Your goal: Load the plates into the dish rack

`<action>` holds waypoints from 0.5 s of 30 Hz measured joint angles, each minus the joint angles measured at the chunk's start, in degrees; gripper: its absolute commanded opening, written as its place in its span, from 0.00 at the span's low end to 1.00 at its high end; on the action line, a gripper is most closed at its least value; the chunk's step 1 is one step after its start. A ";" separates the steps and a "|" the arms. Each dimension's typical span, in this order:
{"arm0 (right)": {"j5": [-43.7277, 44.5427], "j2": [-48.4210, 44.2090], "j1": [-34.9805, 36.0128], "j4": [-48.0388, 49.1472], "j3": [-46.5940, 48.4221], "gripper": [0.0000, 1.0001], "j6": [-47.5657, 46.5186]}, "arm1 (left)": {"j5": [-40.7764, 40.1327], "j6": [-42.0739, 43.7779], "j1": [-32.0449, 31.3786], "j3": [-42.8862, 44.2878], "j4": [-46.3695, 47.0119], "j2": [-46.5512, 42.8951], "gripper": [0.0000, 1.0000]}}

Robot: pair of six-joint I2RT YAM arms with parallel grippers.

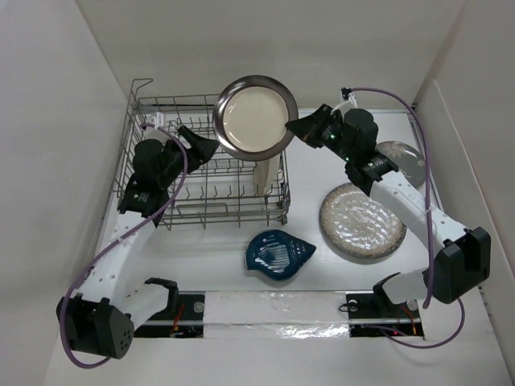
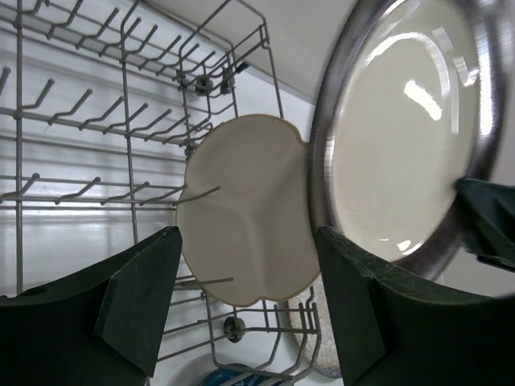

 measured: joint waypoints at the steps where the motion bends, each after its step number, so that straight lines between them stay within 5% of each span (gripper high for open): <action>1: -0.61 -0.24 -0.17 0.94 -0.09 0.00 0.52 | -0.28 0.04 -0.31 0.02 0.00 0.92 0.65; 15: -8.26 -0.24 -0.02 6.56 -3.37 0.00 3.67 | 3.54 -1.33 -1.40 0.07 6.60 1.88 0.66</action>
